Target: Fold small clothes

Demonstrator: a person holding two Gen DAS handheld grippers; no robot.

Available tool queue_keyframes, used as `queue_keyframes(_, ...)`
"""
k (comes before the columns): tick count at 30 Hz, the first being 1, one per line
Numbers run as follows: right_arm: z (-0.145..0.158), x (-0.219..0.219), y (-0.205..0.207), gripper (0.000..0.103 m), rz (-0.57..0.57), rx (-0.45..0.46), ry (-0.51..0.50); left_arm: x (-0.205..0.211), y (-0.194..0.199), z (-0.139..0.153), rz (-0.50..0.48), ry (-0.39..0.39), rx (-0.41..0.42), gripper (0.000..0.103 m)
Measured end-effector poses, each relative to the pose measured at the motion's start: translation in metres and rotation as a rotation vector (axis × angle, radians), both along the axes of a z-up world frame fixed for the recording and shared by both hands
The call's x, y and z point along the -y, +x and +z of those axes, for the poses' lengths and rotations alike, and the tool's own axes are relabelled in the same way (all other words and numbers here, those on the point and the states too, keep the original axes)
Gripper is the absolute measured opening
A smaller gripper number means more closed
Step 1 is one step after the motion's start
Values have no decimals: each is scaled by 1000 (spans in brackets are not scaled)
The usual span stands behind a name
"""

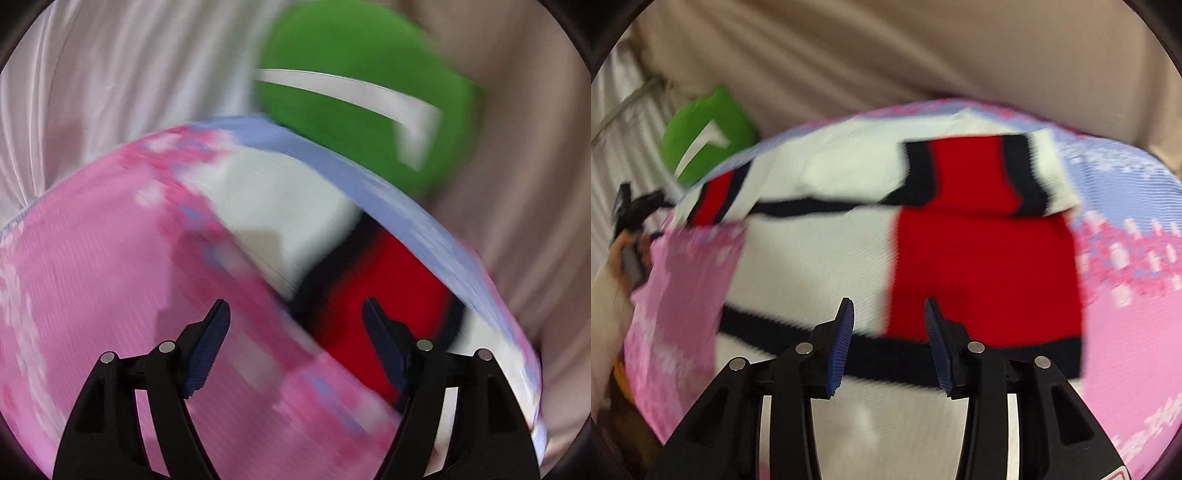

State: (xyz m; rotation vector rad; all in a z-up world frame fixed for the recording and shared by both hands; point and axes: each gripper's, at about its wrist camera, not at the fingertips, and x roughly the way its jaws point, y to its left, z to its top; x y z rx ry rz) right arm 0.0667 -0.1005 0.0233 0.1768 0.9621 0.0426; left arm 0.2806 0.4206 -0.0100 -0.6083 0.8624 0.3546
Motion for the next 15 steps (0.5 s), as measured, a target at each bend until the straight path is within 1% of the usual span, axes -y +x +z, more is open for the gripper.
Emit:
queue_keyframes(2, -13, -37, 1, 41, 45, -48, 9, -48, 18, -20, 49, -66, -26, 72)
queue_keyframes(4, -18, -65, 2, 42, 77, -75, 31, -78, 30, -41, 95, -153, -51, 72)
queue_keyframes(6, -20, -86, 3, 44, 101, -89, 22, -96, 35, -54, 97, -261, -14, 73)
queue_keyframes(8, -25, -99, 5, 46, 119, -100, 6, -103, 38, -55, 101, -272, 28, 75)
queue_keyframes(9, -26, -102, 8, 47, 119, -106, 3, -103, 42, -54, 93, -269, 26, 74)
queue_keyframes(10, -26, -103, 10, 47, 116, -111, 4, -103, 46, -52, 81, -263, 22, 70)
queue_keyframes(11, -27, -102, 11, 47, 108, -116, 7, -104, 49, -52, 56, -271, 30, 46)
queue_keyframes(12, -27, -101, 12, 47, 92, -120, 13, -101, 54, -51, 7, -302, 30, 24)
queue_keyframes(13, -28, -99, 13, 48, 79, -123, 21, -97, 59, -49, -12, -315, 23, 14)
queue_keyframes(14, -29, -96, 13, 48, 65, -127, 35, -94, 59, -44, -21, -307, 27, 9)
queue_keyframes(15, -29, -92, 13, 48, 54, -130, 41, -88, 58, -32, -37, -281, 53, 8)
